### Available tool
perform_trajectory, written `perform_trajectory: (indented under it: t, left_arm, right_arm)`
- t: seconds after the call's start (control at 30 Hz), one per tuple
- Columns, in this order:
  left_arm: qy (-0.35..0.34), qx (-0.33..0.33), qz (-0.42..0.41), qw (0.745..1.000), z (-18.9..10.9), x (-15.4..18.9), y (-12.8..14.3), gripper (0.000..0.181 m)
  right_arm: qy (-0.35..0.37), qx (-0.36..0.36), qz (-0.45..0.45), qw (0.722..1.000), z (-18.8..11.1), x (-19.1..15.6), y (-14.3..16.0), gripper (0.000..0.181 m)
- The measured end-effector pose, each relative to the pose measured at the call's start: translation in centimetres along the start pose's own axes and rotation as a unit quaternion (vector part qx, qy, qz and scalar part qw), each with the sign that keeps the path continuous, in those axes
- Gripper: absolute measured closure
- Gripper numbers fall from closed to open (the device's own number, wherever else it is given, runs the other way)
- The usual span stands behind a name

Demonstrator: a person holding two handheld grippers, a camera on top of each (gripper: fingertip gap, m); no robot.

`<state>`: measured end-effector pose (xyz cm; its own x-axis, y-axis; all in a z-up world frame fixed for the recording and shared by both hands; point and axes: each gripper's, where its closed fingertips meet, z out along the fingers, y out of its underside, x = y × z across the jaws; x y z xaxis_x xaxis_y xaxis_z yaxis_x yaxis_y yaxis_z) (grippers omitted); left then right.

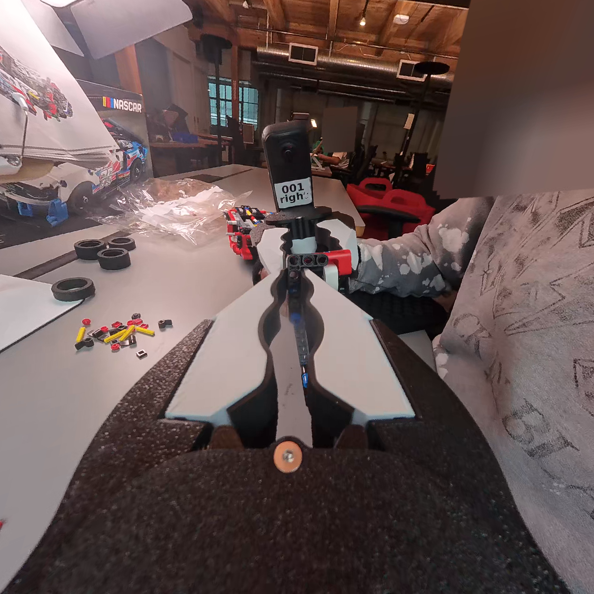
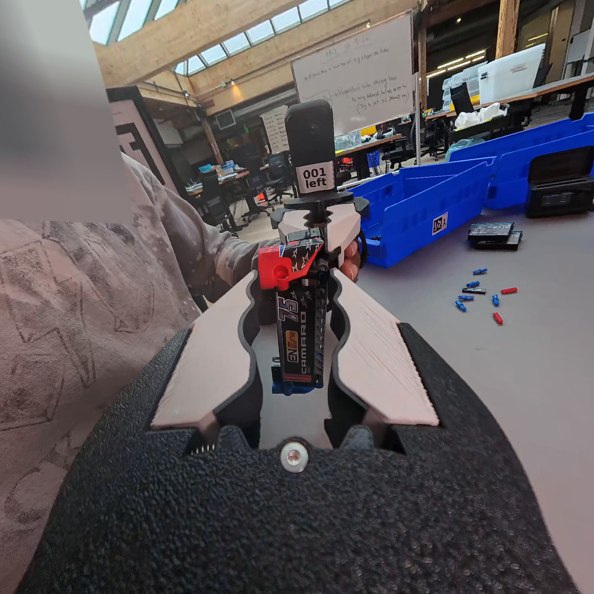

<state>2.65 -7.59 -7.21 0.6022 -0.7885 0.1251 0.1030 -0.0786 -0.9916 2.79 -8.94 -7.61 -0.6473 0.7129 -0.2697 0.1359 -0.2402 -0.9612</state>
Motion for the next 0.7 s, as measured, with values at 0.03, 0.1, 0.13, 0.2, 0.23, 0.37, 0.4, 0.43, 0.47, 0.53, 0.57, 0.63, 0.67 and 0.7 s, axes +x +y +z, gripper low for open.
perform_trajectory:
  t: [0.03,0.1,0.13,0.2,0.23,0.37,0.4,0.43,0.47,0.53,0.57,0.63,0.67,0.7]
  left_arm:
    - [-0.001,0.002,0.000,1.000,0.0,-0.1,-0.1,0.175]
    - [-0.001,0.005,0.002,1.000,0.0,-0.1,-0.2,0.176]
    - [-0.001,0.006,0.002,1.000,0.0,-0.1,-0.3,0.176]
    - [-0.006,-0.002,0.010,1.000,-0.1,-0.2,-0.2,0.176]
    - [-0.013,-0.027,0.026,0.999,-0.1,-0.3,0.3,0.176]
    - [-0.068,-0.102,0.103,0.987,-1.1,-1.4,1.8,0.161]
    - [-0.080,-0.112,0.127,0.982,-1.4,-1.5,1.8,0.156]
    - [-0.086,-0.120,0.155,0.977,-1.5,-1.4,1.8,0.152]
    - [-0.086,-0.124,0.182,0.972,-1.5,-1.0,1.6,0.152]
    - [-0.076,-0.134,0.228,0.962,-1.4,0.0,1.7,0.155]
    - [-0.072,-0.143,0.244,0.956,-1.4,0.3,1.9,0.158]
    - [-0.073,-0.171,0.275,0.943,-1.3,0.4,2.7,0.162]
    - [-0.075,-0.188,0.288,0.936,-1.3,0.3,3.2,0.164]
    - [-0.072,-0.202,0.297,0.930,-1.3,0.3,3.7,0.166]
  right_arm:
    - [0.000,0.003,0.003,1.000,-0.1,0.1,-0.1,0.140]
    - [0.002,0.006,0.001,1.000,0.0,0.1,-0.2,0.140]
    - [0.004,0.007,0.001,1.000,0.0,0.1,-0.3,0.140]
    - [0.011,0.003,-0.004,1.000,0.0,0.2,-0.3,0.140]
    - [0.025,-0.013,-0.014,1.000,0.0,0.5,0.1,0.140]
    - [0.035,-0.057,0.022,0.997,-0.1,1.0,1.4,0.140]
    - [0.030,-0.065,0.039,0.997,0.0,0.9,1.6,0.140]
    - [0.021,-0.075,0.067,0.995,0.1,0.8,1.9,0.140]
    - [0.020,-0.075,0.097,0.992,0.2,0.9,2.2,0.140]
    - [-0.002,-0.072,0.179,0.981,0.4,0.7,2.5,0.140]
    - [-0.013,-0.074,0.215,0.974,0.5,0.6,2.9,0.139]
    - [-0.039,-0.073,0.256,0.963,0.7,0.1,3.3,0.140]
    - [-0.046,-0.071,0.269,0.959,0.8,0.0,3.4,0.140]
    - [-0.053,-0.066,0.277,0.957,0.9,-0.1,3.3,0.140]
